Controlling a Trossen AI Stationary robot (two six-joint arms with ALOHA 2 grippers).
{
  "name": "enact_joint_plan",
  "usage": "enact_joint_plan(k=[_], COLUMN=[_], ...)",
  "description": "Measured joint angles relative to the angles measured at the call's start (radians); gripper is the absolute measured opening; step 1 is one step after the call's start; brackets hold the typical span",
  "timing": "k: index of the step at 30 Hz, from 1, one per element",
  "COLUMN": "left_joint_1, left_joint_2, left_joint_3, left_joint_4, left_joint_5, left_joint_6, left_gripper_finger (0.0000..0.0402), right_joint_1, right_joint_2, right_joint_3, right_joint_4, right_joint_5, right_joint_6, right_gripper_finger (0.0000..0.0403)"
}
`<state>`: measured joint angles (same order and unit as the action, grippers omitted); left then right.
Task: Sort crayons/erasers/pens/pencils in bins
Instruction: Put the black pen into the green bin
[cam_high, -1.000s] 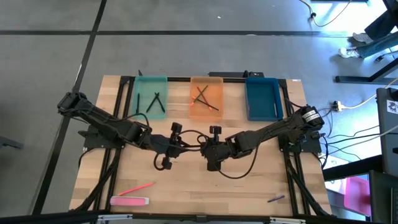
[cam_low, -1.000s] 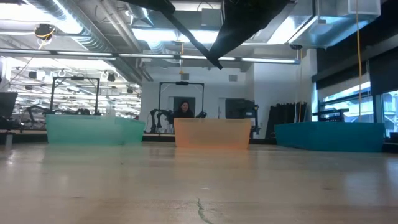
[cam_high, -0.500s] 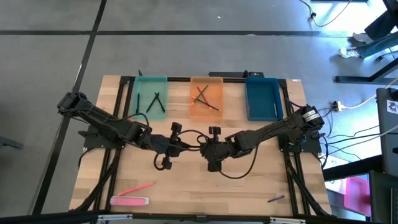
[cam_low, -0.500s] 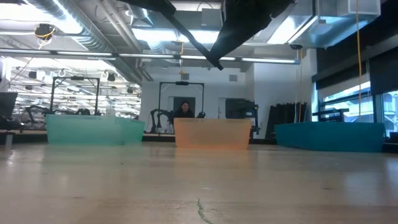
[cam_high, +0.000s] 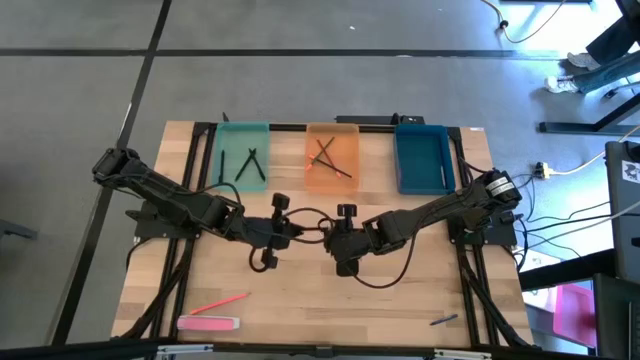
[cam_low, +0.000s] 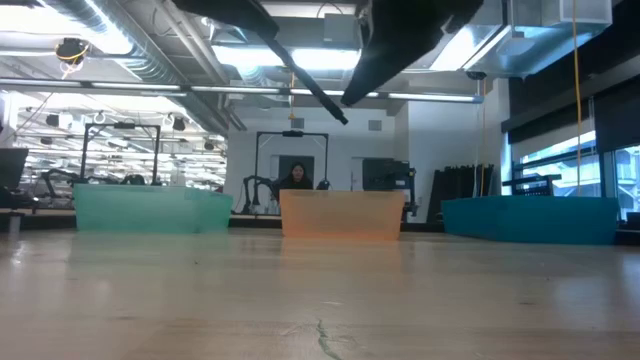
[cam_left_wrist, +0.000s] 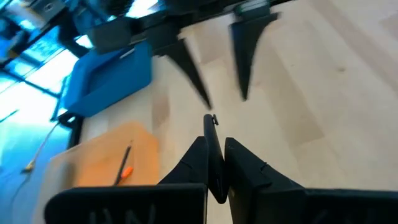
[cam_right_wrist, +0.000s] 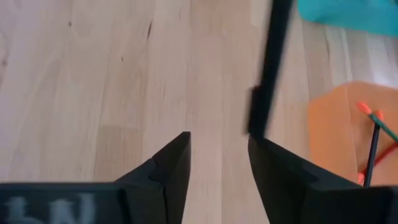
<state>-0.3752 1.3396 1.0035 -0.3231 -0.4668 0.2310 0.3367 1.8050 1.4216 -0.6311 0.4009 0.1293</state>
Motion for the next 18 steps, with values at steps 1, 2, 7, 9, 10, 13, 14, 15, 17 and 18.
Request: enact_joint_plan(k=[1, 2, 7, 9, 10, 13, 14, 15, 17, 18], left_joint_1=[0.000, 0.000, 0.000, 0.004, 0.006, 0.014, 0.018, 0.025, 0.047, 0.062], left_joint_2=[0.000, 0.000, -0.017, -0.038, -0.048, -0.091, -0.106, -0.119, -0.141, -0.151], left_joint_3=[0.000, 0.000, 0.000, 0.000, 0.000, 0.000, 0.000, 0.000, 0.000, 0.000], left_joint_4=[-0.002, -0.003, -0.051, -0.080, -0.097, -0.156, -0.179, -0.204, -0.278, -0.321], left_joint_5=[-0.024, -0.051, -0.203, -0.244, -0.261, -0.320, -0.347, -0.377, -0.436, -0.461], left_joint_6=[-0.015, -0.029, -0.081, -0.113, -0.129, -0.186, -0.210, -0.236, -0.300, -0.340], left_gripper_finger=[0.0014, 0.0014, 0.0016, 0.0016, 0.0016, 0.0016, 0.0016, 0.0016, 0.0017, 0.0017], right_joint_1=[0.000, 0.000, 0.000, 0.000, 0.000, 0.000, 0.000, 0.000, 0.000, 0.000], right_joint_2=[0.000, 0.000, 0.000, 0.000, 0.000, 0.000, 0.000, 0.000, 0.000, 0.000], right_joint_3=[0.000, 0.000, 0.000, 0.000, 0.000, 0.000, 0.000, 0.000, 0.000, 0.000], right_joint_4=[-0.008, -0.012, -0.076, -0.106, -0.122, -0.149, -0.156, -0.163, -0.163, -0.162], right_joint_5=[0.003, 0.007, 0.009, 0.009, 0.009, 0.010, 0.017, 0.024, 0.035, 0.035], right_joint_6=[0.015, 0.031, 0.081, 0.106, 0.119, 0.156, 0.164, 0.181, 0.194, 0.204], right_gripper_finger=[0.0167, 0.0168, 0.0169, 0.0169, 0.0169, 0.0169, 0.0169, 0.0169, 0.0169, 0.0169])
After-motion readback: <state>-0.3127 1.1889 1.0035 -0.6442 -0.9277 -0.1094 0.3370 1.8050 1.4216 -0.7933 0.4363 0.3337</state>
